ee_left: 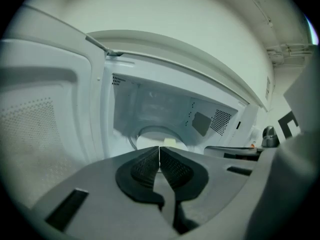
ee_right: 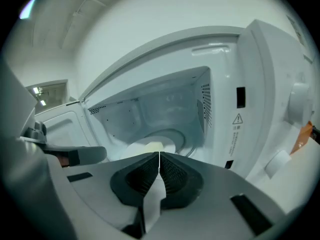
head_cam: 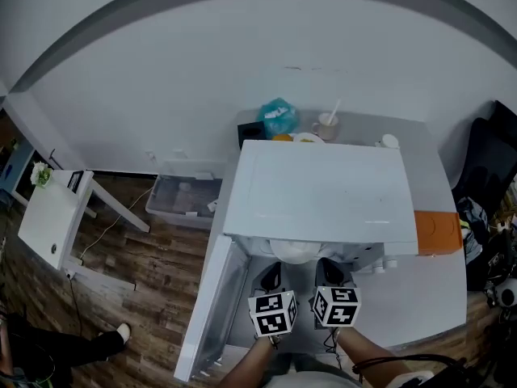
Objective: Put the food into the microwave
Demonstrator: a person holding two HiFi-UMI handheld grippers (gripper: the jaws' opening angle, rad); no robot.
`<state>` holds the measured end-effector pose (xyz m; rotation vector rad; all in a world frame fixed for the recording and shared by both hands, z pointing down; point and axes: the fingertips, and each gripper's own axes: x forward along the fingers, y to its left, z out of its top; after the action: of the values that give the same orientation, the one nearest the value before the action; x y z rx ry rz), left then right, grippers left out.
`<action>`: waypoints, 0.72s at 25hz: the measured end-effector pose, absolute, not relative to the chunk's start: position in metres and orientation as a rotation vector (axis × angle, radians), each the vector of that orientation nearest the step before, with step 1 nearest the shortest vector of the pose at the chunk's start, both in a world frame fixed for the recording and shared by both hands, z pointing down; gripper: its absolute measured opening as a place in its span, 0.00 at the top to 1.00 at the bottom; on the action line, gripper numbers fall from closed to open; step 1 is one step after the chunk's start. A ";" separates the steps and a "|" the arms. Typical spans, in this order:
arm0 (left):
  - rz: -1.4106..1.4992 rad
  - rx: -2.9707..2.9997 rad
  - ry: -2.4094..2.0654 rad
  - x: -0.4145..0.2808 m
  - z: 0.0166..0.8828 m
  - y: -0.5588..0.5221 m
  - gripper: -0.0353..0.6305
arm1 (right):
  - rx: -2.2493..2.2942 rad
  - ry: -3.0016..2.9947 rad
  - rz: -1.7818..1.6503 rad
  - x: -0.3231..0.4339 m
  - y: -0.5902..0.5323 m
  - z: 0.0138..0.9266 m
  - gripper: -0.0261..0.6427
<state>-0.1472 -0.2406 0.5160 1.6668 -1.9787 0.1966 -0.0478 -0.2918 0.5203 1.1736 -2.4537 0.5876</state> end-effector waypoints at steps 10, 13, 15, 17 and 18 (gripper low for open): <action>0.196 1.724 -1.958 -0.120 0.493 -0.214 0.94 | 1.125 -2.510 0.562 -0.038 -0.259 0.496 0.93; 0.181 1.731 -1.962 -0.117 0.488 -0.205 0.94 | 1.102 -2.537 0.538 -0.038 -0.248 0.488 0.93; 0.176 1.740 -1.962 -0.115 0.484 -0.203 0.94 | 1.092 -2.548 0.535 -0.036 -0.242 0.483 0.93; 0.167 1.748 -1.965 -0.115 0.479 -0.204 0.94 | 1.090 -2.556 0.541 -0.034 -0.239 0.480 0.93; 0.164 1.752 -1.968 -0.115 0.476 -0.205 0.94 | 1.091 -2.557 0.543 -0.033 -0.238 0.479 0.93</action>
<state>-0.1155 -0.2048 0.4764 1.7520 -1.9681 0.1639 -0.0331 -0.2385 0.4786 1.0912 -2.5566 0.5431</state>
